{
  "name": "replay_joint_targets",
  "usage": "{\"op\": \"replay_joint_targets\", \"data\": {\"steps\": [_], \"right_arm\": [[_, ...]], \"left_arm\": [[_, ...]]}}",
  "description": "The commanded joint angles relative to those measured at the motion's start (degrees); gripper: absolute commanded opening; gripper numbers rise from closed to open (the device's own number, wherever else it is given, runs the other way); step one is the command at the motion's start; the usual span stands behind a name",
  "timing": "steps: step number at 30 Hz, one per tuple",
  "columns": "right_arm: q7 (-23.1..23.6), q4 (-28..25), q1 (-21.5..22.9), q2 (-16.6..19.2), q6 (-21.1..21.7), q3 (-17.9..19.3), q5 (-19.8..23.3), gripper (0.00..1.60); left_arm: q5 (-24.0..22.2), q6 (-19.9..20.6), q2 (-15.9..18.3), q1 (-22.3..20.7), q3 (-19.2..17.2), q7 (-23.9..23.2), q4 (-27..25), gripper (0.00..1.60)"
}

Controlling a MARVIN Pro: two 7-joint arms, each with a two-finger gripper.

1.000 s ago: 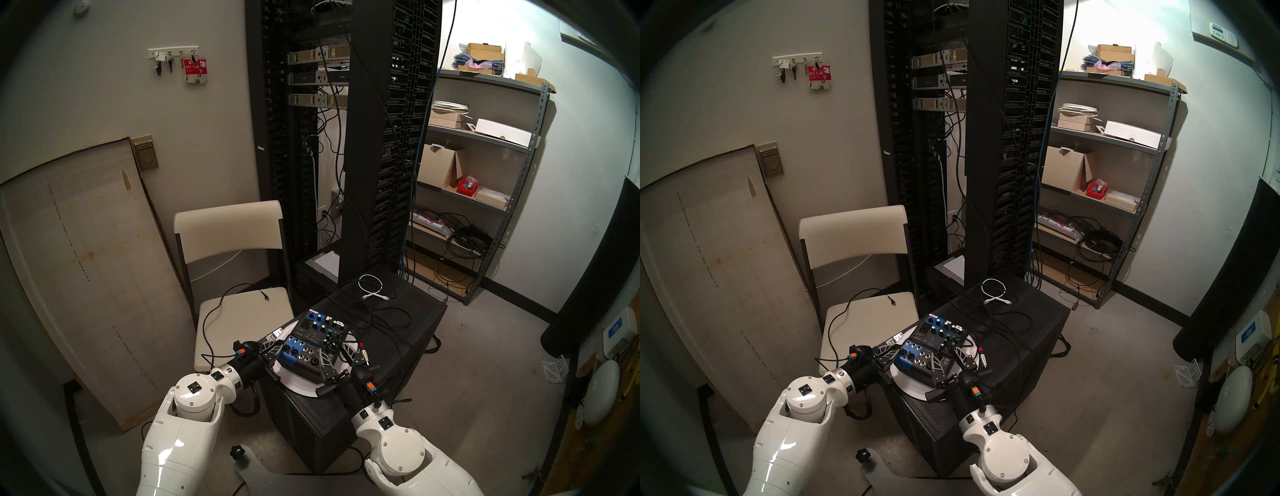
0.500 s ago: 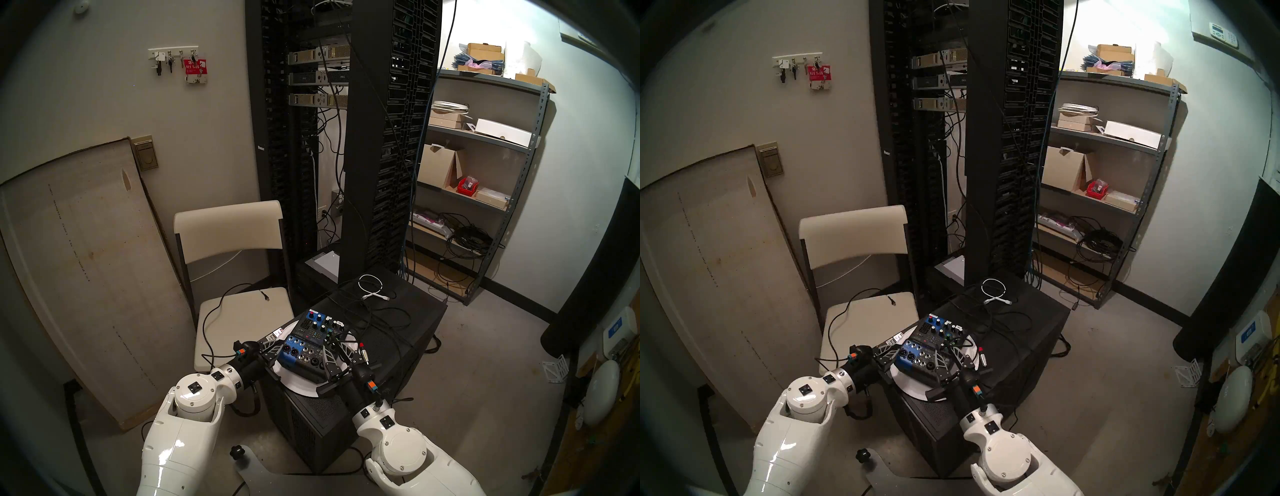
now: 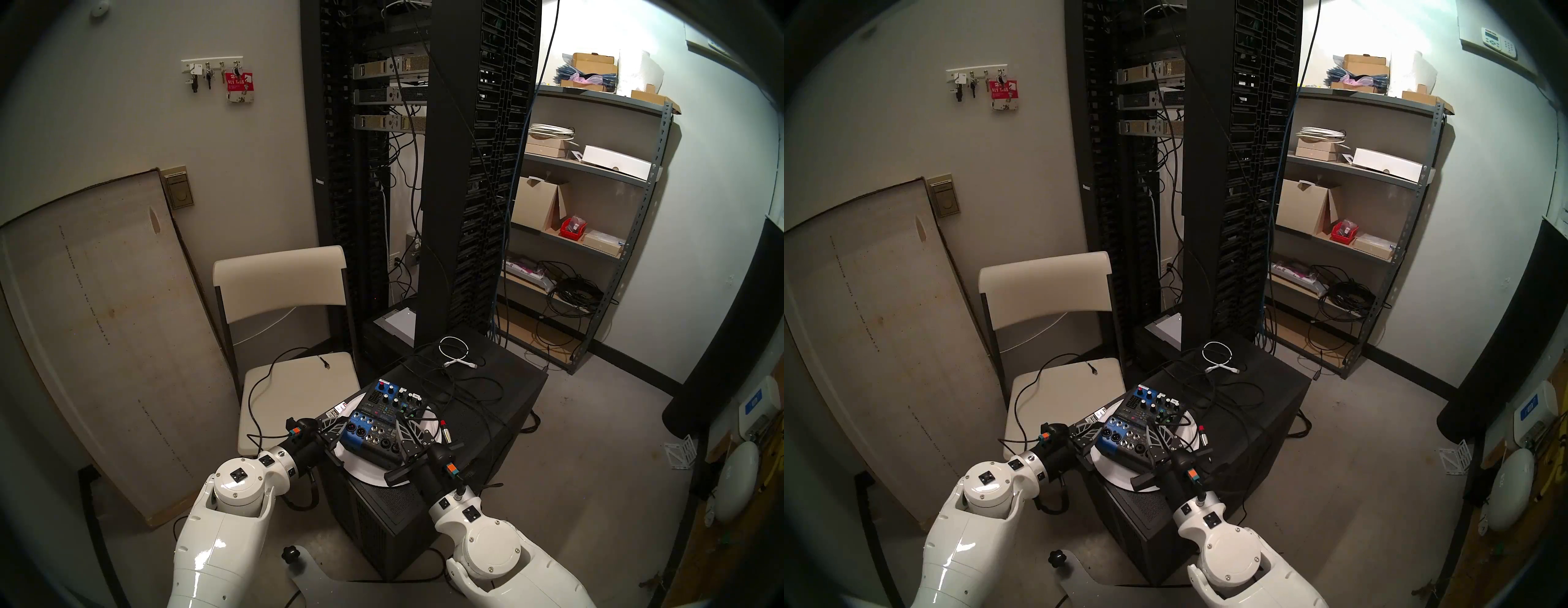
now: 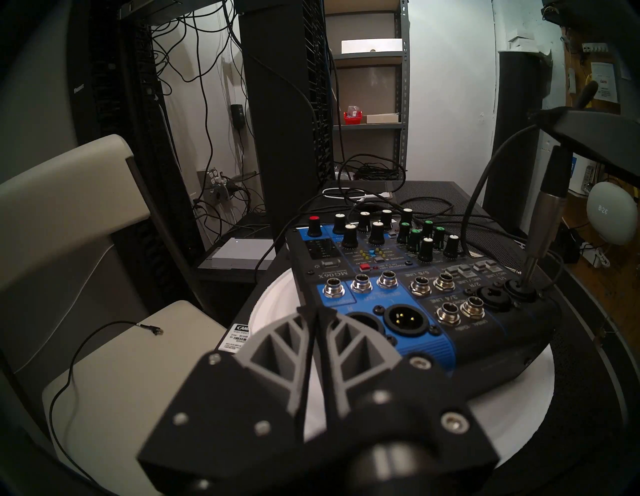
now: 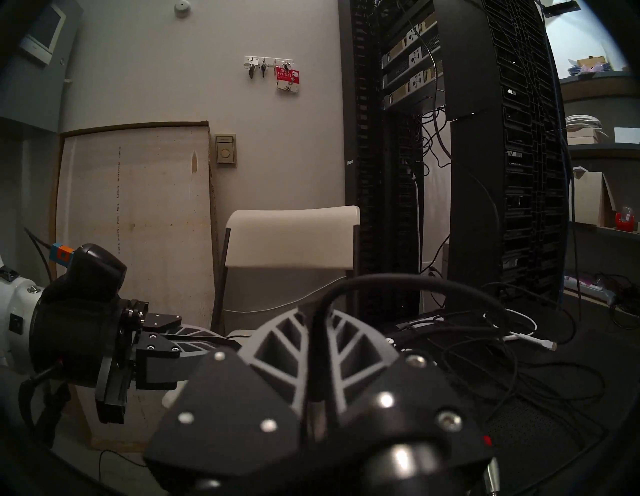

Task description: Insert aux cable

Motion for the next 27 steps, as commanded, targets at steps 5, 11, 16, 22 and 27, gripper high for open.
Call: {"op": "replay_joint_targets", "data": {"steps": [5, 11, 16, 22, 27], "right_arm": [[-0.2, -0.7, 0.2, -0.4, -0.4, -0.2, -0.4, 0.00], [-0.4, -1.1, -0.4, -0.1, 0.0, -0.3, -0.8, 0.00], [-0.5, -1.7, -1.2, 0.3, -0.2, -0.2, -0.9, 0.00], [-0.5, -1.9, -1.6, 0.5, -0.2, -0.2, -1.2, 0.00], [-0.6, -1.4, -1.8, 0.5, -0.2, -0.4, -1.5, 0.00]], "left_arm": [[0.1, -0.2, 0.0, -0.3, -0.1, 0.2, -0.5, 0.36], [0.1, 0.0, -0.1, -0.2, -0.1, 0.3, -0.7, 0.37], [0.1, 0.0, -0.1, -0.2, -0.1, 0.5, -0.8, 0.37], [0.0, 0.0, -0.3, -0.5, -0.1, 0.7, -0.5, 0.36], [-0.1, 0.3, -0.2, -0.5, -0.1, 0.7, -0.7, 0.35]]}}
